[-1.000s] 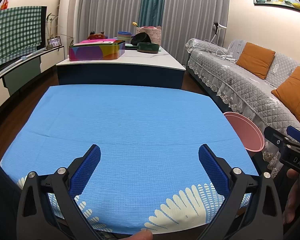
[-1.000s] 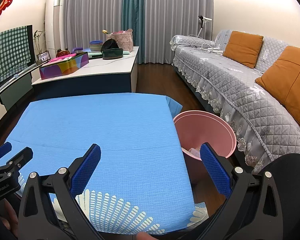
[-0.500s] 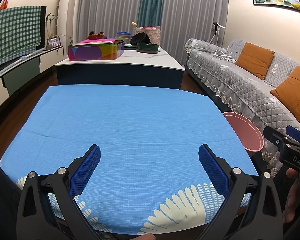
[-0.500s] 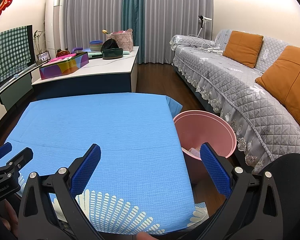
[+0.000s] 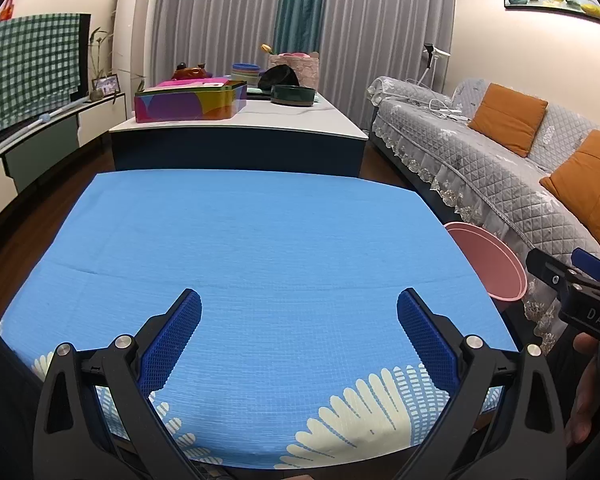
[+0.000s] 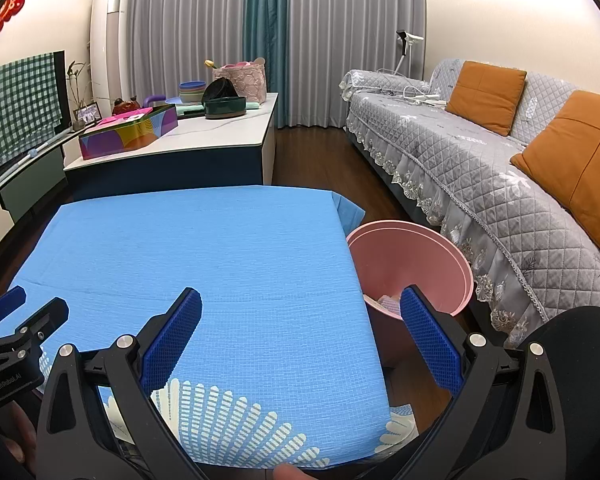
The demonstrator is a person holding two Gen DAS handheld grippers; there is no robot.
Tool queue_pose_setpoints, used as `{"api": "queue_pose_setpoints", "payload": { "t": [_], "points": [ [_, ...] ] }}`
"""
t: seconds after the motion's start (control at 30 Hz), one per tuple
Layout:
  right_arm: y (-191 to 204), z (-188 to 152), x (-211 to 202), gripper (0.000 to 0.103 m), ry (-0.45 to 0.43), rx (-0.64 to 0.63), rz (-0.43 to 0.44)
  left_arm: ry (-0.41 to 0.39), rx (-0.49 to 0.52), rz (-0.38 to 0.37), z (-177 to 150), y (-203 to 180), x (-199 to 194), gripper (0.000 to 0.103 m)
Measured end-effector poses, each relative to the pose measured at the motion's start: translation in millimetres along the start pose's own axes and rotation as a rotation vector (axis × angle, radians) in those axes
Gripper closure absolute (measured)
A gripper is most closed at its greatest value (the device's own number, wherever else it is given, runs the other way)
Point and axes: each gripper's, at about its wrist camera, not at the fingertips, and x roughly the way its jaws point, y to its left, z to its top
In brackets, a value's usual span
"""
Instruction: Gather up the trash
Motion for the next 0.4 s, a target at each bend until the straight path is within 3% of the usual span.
{"api": "queue_pose_setpoints", "payload": {
  "t": [0.4],
  "points": [
    [0.0, -1.7, 1.3, 0.005, 0.005, 0.007, -0.001, 0.011, -0.007, 0.022, 2.8, 2.2, 3.2, 0.008]
  ]
}}
